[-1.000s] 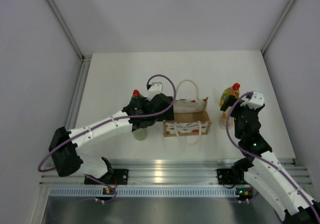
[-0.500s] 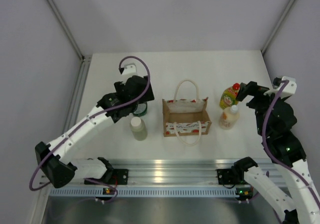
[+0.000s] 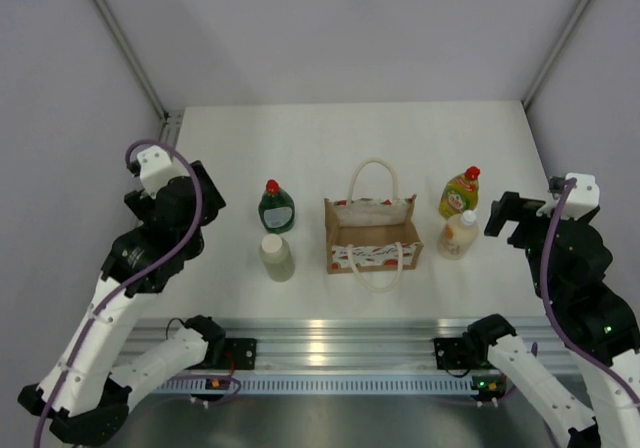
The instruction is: Take the personal care products out of the canvas bag
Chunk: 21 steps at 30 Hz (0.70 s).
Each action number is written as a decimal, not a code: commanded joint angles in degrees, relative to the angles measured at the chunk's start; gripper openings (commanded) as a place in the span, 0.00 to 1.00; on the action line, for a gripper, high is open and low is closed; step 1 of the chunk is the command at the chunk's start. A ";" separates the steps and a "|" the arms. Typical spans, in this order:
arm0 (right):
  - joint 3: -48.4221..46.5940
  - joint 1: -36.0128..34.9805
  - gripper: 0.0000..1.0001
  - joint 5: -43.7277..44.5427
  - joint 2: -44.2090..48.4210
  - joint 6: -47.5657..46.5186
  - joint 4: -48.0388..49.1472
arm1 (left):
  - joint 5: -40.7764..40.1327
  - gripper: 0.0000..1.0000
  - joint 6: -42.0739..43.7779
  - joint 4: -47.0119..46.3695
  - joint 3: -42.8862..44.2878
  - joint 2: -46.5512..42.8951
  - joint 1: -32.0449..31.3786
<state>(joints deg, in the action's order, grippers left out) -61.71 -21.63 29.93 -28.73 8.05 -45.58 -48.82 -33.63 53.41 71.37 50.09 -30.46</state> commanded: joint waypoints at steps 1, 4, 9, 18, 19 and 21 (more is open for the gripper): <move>-1.66 0.89 0.99 -0.05 2.36 -1.46 -4.95 | -5.93 0.98 0.67 2.40 -3.16 -3.50 -0.04; -1.74 0.97 0.99 -0.75 2.98 -2.08 -6.53 | -5.51 0.98 0.67 2.40 -5.36 -5.26 -0.13; -1.92 0.89 0.99 -2.07 3.94 -2.87 -7.59 | -1.99 0.98 0.05 2.32 -8.08 -8.33 -0.13; -0.95 0.80 0.99 -2.60 5.00 -3.04 -7.33 | 1.79 0.98 -0.39 2.32 -11.08 -9.48 -0.13; -0.95 0.80 0.99 -2.60 4.91 -2.96 -7.33 | 1.80 0.98 -0.30 2.32 -11.25 -9.83 -0.13; -1.13 0.89 0.99 -2.60 4.83 -2.96 -7.33 | 1.80 0.98 -0.39 2.32 -11.52 -10.27 -0.04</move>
<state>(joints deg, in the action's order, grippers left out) -61.93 -21.63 27.77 -24.05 5.96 -51.40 -47.46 -33.61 55.64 60.51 40.97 -30.52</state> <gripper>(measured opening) 0.993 0.984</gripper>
